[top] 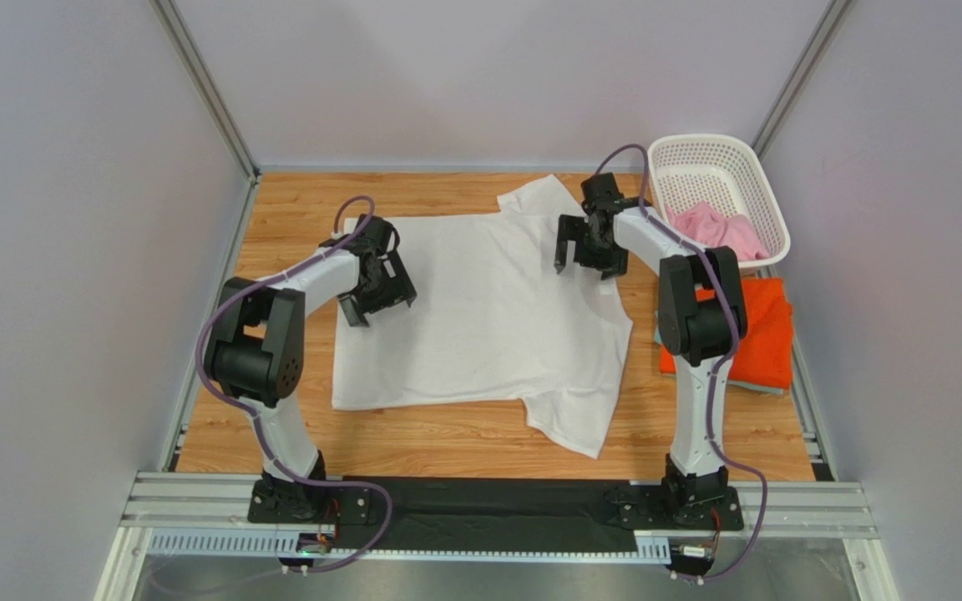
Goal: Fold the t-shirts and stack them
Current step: Flatten the tshirt out
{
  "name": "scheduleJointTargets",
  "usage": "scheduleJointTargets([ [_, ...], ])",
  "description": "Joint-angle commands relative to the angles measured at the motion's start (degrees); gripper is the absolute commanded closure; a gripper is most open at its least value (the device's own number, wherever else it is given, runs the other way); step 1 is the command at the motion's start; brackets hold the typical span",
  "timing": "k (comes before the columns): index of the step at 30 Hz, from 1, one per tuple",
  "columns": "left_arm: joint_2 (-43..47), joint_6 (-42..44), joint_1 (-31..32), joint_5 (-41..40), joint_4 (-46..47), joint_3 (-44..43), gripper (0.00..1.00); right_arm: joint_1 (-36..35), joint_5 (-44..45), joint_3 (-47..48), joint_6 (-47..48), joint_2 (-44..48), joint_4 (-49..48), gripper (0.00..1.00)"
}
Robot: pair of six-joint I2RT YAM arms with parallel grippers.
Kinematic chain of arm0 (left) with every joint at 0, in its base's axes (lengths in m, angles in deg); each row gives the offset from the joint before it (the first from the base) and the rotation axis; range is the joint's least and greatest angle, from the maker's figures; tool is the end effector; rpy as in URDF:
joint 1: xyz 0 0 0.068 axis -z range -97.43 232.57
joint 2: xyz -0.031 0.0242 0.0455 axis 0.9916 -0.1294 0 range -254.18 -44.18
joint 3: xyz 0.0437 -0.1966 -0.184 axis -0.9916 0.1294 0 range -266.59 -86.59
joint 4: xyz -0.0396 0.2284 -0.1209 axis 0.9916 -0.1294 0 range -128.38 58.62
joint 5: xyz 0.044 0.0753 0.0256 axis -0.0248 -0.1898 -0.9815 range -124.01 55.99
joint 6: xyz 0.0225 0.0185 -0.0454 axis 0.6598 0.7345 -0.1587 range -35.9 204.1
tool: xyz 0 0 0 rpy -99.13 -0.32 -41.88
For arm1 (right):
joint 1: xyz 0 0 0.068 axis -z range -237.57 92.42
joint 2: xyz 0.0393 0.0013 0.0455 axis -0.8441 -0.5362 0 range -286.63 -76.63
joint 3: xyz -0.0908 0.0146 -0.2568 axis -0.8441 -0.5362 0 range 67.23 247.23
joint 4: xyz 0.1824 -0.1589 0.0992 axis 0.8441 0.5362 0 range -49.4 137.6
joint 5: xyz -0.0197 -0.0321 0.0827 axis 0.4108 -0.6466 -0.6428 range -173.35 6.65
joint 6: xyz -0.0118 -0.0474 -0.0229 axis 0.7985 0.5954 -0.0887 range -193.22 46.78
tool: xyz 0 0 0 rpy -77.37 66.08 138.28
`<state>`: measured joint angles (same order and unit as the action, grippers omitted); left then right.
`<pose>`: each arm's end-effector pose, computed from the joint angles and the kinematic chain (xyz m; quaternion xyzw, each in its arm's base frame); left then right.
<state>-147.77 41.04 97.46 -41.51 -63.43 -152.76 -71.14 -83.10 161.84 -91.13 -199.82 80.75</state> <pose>0.3408 -0.0858 0.1666 -0.2502 0.9495 -0.0298 0.1868 0.4356 0.1049 0.1677 0.0377 0.9821 0.0480 0.1782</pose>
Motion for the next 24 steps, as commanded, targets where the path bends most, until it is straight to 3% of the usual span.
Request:
scheduleJointTargets([
  [1,-4.0,1.2,-1.6,1.0,-1.0,-4.0,0.00,0.9,-1.7,3.9,0.9,-4.6,1.4,0.00],
  [5,-3.1,2.9,-2.1,1.4,-3.2,-8.5,0.00,1.3,-1.8,5.7,1.5,-2.7,2.7,0.00],
  [9,5.2,3.3,-2.2,0.0,-4.9,-7.8,0.00,1.1,-2.2,3.1,2.2,6.0,3.5,0.00],
  [12,16.2,1.9,-2.2,-1.2,-5.7,-1.1,0.00,0.0,-1.0,-2.1,1.5,15.5,2.5,0.00],
  [19,46.1,-7.9,-2.2,-2.4,-8.6,27.5,0.00,-1.7,-3.3,-31.9,-7.0,41.7,-8.0,0.00],
  [20,48.5,-8.9,-2.2,-3.6,-9.9,29.6,0.00,-1.8,-4.5,-38.2,-8.2,47.1,-9.1,0.00],
  [24,57.5,-12.4,-2.2,-8.7,-13.7,36.2,0.02,-1.9,-8.0,-48.2,-11.2,57.6,-11.3,0.00],
])
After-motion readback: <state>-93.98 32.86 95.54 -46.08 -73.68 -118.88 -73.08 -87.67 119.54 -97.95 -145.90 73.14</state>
